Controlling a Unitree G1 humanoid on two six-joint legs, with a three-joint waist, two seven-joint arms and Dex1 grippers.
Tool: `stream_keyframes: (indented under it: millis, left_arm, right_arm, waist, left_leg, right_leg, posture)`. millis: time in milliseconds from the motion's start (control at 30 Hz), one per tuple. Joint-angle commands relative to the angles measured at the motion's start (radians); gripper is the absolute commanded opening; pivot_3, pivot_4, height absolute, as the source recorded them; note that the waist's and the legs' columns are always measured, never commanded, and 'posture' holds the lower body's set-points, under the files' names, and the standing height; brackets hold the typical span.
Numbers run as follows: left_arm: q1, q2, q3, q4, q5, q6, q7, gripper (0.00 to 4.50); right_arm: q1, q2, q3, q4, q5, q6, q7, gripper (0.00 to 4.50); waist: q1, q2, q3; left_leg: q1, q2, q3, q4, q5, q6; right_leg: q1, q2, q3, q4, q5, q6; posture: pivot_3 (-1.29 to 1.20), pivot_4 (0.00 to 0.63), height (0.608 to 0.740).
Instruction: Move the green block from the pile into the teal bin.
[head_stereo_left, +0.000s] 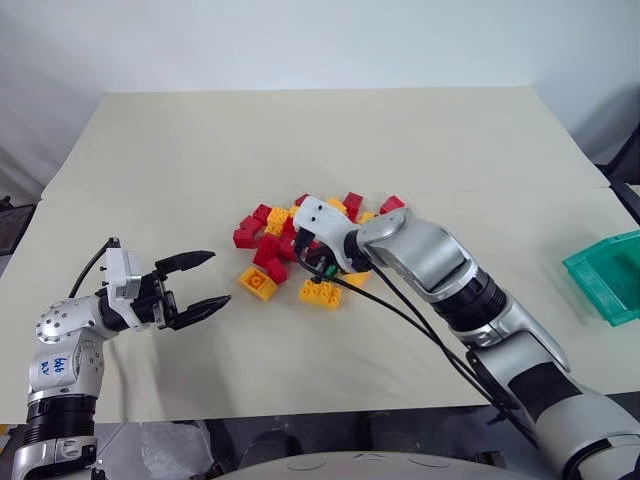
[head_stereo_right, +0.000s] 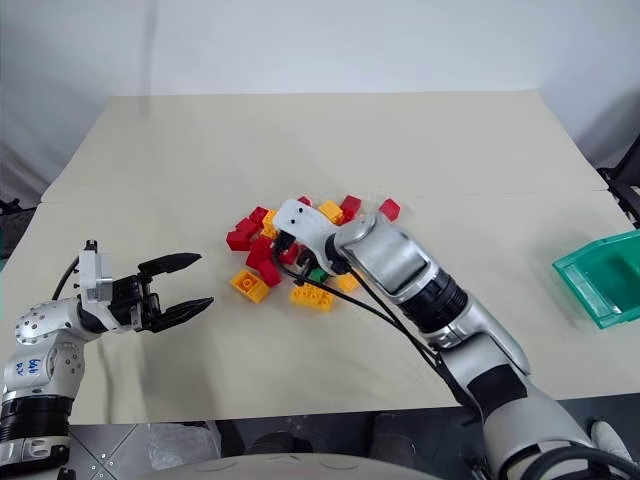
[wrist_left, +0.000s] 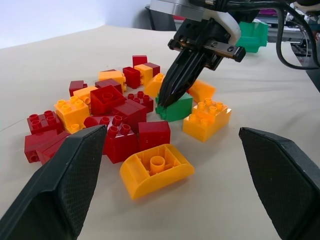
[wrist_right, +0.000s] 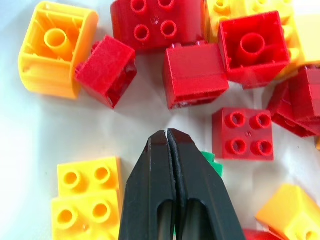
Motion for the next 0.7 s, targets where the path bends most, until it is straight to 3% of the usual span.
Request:
stream_keyframes:
  millis: [33,100,567,700]
  left_arm:
    - [-0.007,-0.001,0.005,-0.016,-0.007,-0.013,-0.001,4.50]
    - [-0.008,-0.001,0.003,-0.014,-0.007,-0.013,-0.002,4.50]
    - [-0.049,-0.016,-0.024,0.021,0.001,-0.022,-0.011,4.50]
    - [-0.056,-0.017,-0.030,0.029,-0.001,-0.027,-0.012,4.50]
  right_arm:
    - [0.047,-0.072,-0.023,-0.066,0.011,-0.026,0.037,0.01]
    - [0.052,-0.136,-0.004,-0.128,0.026,-0.055,0.099,0.01]
    - [0.023,-0.161,-0.035,-0.117,0.016,0.066,0.052,4.44]
    - [0.015,-0.123,-0.031,-0.087,0.023,0.076,0.039,4.44]
  waist:
    - [0.000,0.000,0.000]
    - [0.000,0.000,0.000]
    - [-0.002,0.000,0.000]
    - [-0.004,0.000,0.000]
  left_leg:
    - [0.000,0.000,0.000,0.000,0.000,0.000]
    - [0.000,0.000,-0.001,0.000,0.000,0.000]
    - [-0.001,0.003,0.004,-0.001,0.000,-0.001]
    - [-0.001,0.003,0.004,-0.001,0.000,-0.001]
  right_leg:
    - [0.000,0.000,0.000,0.000,0.000,0.000]
    - [0.000,0.000,0.000,-0.001,0.000,0.000]
    - [-0.002,0.002,0.000,-0.002,0.000,0.000]
    - [-0.002,0.002,0.000,-0.002,0.000,0.000]
  posture:
    - [0.00,0.150,0.740]
    - [0.00,0.150,0.740]
    - [0.00,0.150,0.740]
    - [0.00,0.150,0.740]
